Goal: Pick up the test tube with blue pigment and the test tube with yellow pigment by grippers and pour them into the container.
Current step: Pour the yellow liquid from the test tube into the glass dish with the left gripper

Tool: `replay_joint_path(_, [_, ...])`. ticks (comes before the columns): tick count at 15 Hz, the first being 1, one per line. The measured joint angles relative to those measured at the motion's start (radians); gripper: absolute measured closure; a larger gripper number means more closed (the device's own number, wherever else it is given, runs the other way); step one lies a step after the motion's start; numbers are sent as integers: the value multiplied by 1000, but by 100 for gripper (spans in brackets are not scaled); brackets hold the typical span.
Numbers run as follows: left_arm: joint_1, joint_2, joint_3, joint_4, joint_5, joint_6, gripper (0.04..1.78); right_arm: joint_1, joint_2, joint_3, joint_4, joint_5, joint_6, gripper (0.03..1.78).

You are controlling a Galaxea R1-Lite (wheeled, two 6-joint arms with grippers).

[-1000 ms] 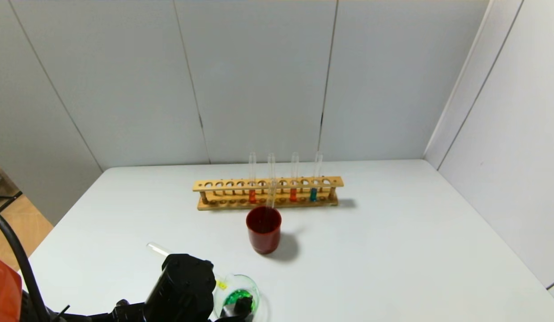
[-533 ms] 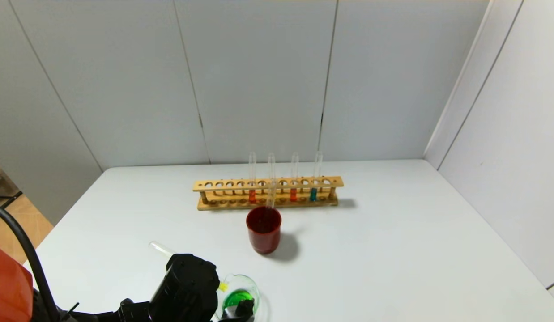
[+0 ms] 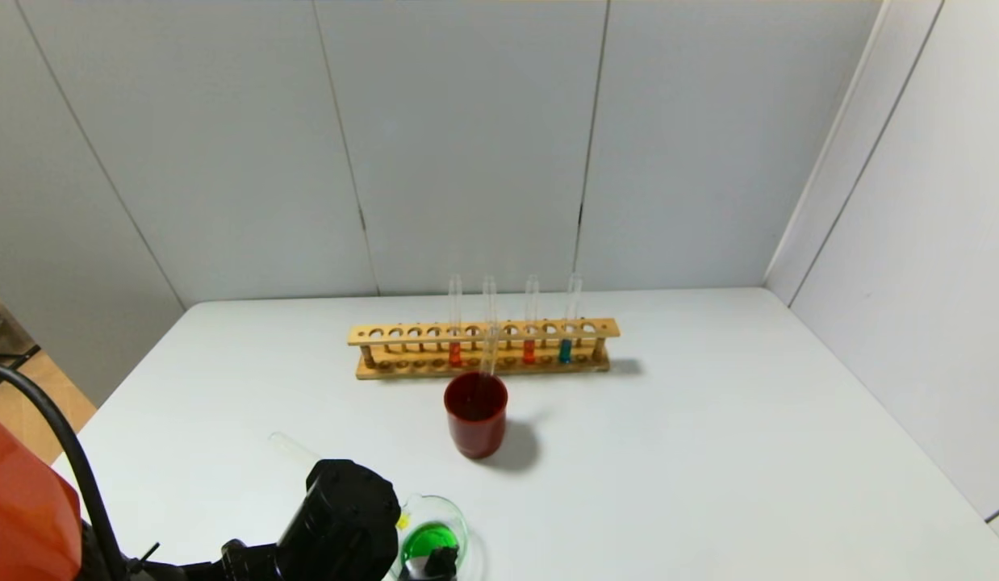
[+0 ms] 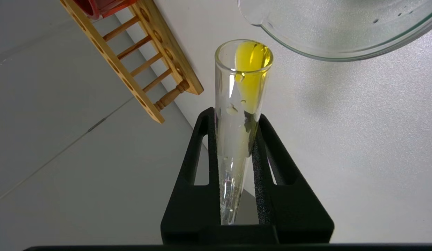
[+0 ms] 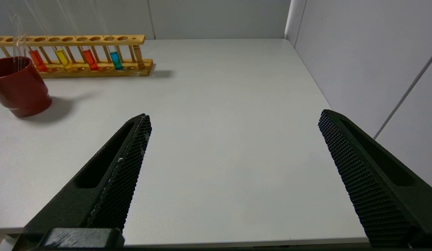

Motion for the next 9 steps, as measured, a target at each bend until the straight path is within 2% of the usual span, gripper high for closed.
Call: replay_joint_path(9, [-2, 26, -17, -1, 37, 46, 149, 0, 0, 0, 0, 0, 0, 6])
